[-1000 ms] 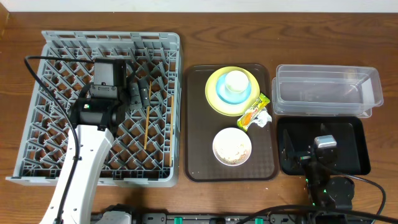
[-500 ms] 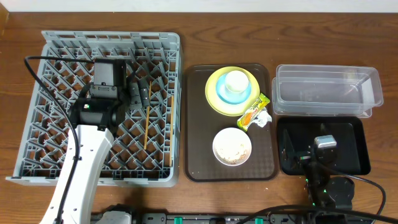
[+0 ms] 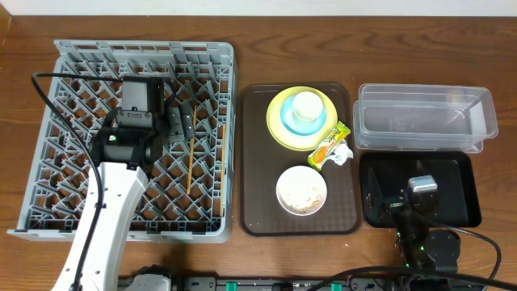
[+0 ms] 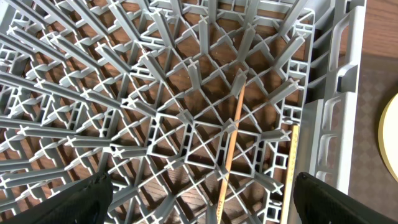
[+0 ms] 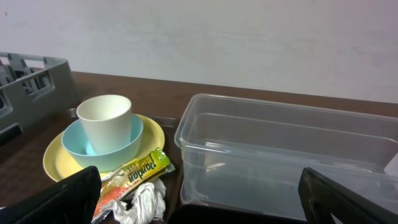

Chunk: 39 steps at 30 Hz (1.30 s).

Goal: Sort waste into correct bins and load items into the dishwasher

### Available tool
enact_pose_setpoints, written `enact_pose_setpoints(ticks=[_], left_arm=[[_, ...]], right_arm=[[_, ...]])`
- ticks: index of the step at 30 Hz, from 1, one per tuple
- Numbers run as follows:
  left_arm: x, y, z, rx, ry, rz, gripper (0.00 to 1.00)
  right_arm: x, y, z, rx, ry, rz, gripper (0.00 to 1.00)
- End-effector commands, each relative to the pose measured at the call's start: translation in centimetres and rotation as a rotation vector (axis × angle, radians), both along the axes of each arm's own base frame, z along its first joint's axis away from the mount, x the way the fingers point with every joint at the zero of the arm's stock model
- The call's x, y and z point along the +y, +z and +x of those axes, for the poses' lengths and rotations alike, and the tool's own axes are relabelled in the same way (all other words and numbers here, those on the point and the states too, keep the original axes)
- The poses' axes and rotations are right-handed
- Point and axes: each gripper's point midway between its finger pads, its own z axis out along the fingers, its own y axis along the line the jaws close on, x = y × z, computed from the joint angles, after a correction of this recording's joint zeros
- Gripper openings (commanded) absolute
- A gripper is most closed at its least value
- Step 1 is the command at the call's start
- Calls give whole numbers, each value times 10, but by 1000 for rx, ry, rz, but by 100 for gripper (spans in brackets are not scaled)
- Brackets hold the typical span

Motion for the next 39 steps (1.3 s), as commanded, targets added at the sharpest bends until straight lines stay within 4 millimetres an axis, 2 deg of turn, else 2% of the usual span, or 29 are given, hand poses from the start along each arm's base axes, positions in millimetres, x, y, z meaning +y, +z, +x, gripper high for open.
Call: enact_pose_setpoints(ticks=[1,14,19,22,26,29,31,34,39], left_arm=[[4,2,0,-6,14,12,94],[4,2,0,-6,14,12,94],[4,2,0,-6,14,12,94],[4,2,0,-6,14,12,94],[4,2,0,-6,14,12,94],[4,2,0,-6,14,12,94],[4,2,0,-6,14,12,94],[4,2,0,-6,14,12,94],[4,2,0,-6,14,12,94]], right_arm=[[-2,-1,0,5,-8,9,99],[-2,-1,0,4,-8,9,99],[-1,5,0,-20,-4,16,99],[10,0,-2,8,56,50,99],[32,5,-8,35,179,228,99],[48,4,-14,55,276,239,99],[51,6,-17,90,293,280,99],[49,17,-20,131,274,323,99],[32,51,-21,224,154,322,99]])
